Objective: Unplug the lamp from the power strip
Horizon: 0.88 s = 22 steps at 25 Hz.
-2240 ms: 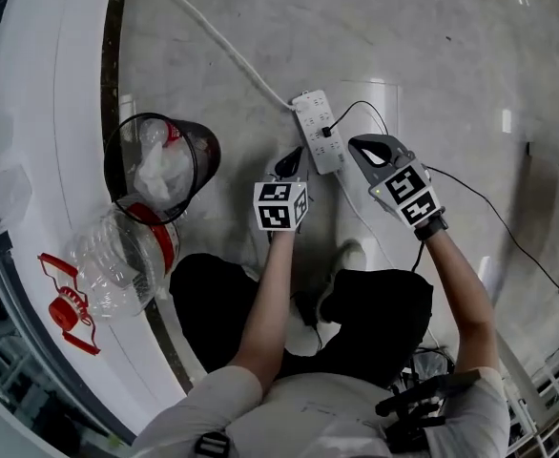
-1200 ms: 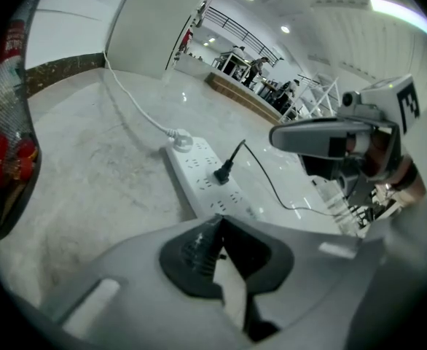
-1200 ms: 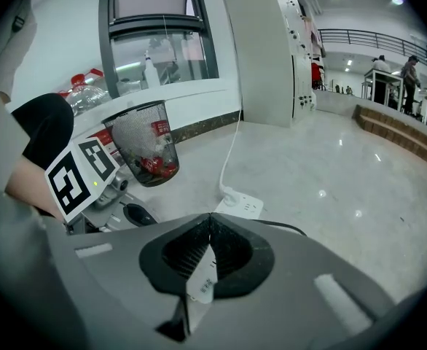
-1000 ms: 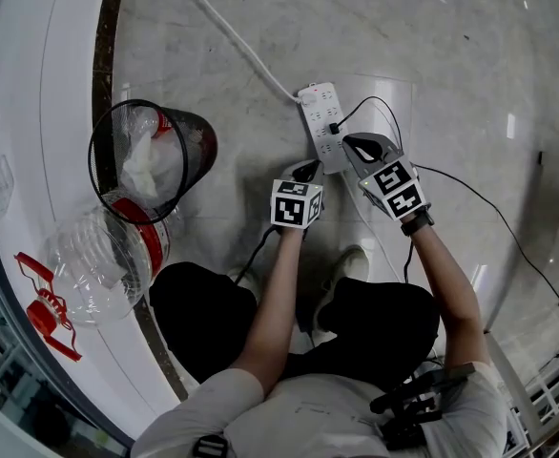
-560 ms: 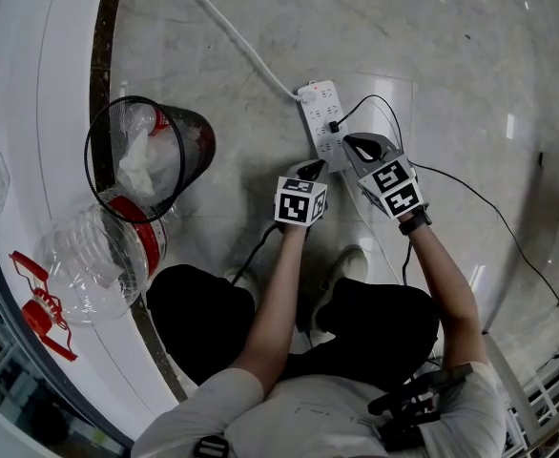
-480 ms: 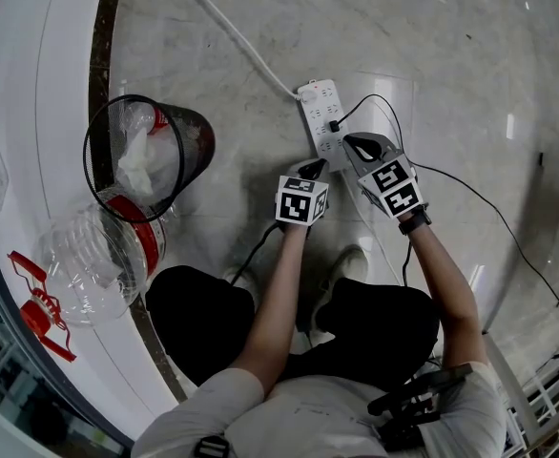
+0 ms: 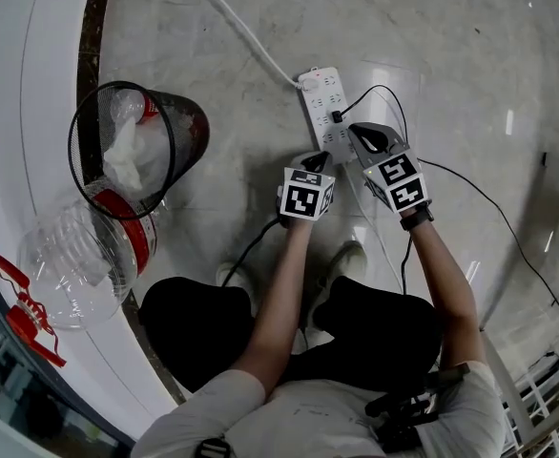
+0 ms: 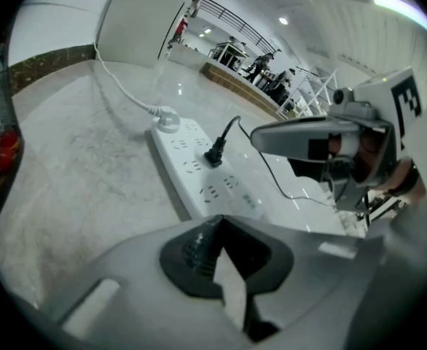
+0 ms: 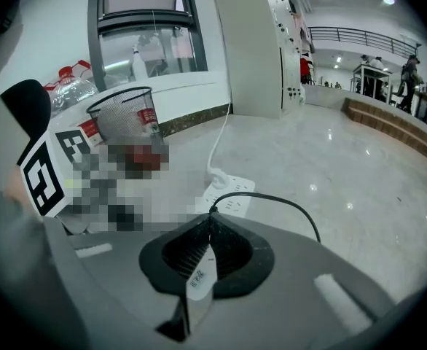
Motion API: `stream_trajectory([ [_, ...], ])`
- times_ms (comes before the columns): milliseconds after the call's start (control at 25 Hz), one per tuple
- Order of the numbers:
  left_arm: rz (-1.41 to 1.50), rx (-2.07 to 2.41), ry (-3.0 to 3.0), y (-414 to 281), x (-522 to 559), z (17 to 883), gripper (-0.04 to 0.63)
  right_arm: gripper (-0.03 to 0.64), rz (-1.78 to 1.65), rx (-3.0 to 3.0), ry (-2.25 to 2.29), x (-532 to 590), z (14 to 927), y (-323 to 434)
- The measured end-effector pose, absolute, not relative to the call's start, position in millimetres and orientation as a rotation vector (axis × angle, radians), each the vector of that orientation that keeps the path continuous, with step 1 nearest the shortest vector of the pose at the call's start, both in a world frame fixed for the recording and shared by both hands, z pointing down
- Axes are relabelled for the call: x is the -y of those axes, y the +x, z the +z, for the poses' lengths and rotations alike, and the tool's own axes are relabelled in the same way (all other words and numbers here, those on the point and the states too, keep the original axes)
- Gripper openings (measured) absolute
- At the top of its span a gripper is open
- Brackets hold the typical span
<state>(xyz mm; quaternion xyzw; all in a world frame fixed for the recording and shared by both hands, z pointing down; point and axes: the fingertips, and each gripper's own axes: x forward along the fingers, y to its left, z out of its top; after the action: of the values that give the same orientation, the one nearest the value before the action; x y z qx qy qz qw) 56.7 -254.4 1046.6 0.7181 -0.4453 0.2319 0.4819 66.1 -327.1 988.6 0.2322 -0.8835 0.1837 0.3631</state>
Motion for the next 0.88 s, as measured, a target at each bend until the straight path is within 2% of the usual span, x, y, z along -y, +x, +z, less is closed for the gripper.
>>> stream_trajectory([
  [360,0.669,1.123,1.759,54,256,1054,0.0,0.008,0.5,2.284,0.657,336,997,67],
  [400,0.658,1.122,1.763,54,255,1053,0.0,0.028,0.495,2.287,0.645,335,999,65],
  [480,0.621,1.125,1.772,55,254,1053,0.0,0.111,0.478,2.293,0.628,334,1003,61],
  [720,0.588,1.149,1.773,52,257,1051,0.0,0.14,0.46,2.266,0.647,336,1015,48],
  [880,0.61,1.145,1.777,57,253,1052,0.0,0.125,0.463,2.239,0.705,338,1026,48],
])
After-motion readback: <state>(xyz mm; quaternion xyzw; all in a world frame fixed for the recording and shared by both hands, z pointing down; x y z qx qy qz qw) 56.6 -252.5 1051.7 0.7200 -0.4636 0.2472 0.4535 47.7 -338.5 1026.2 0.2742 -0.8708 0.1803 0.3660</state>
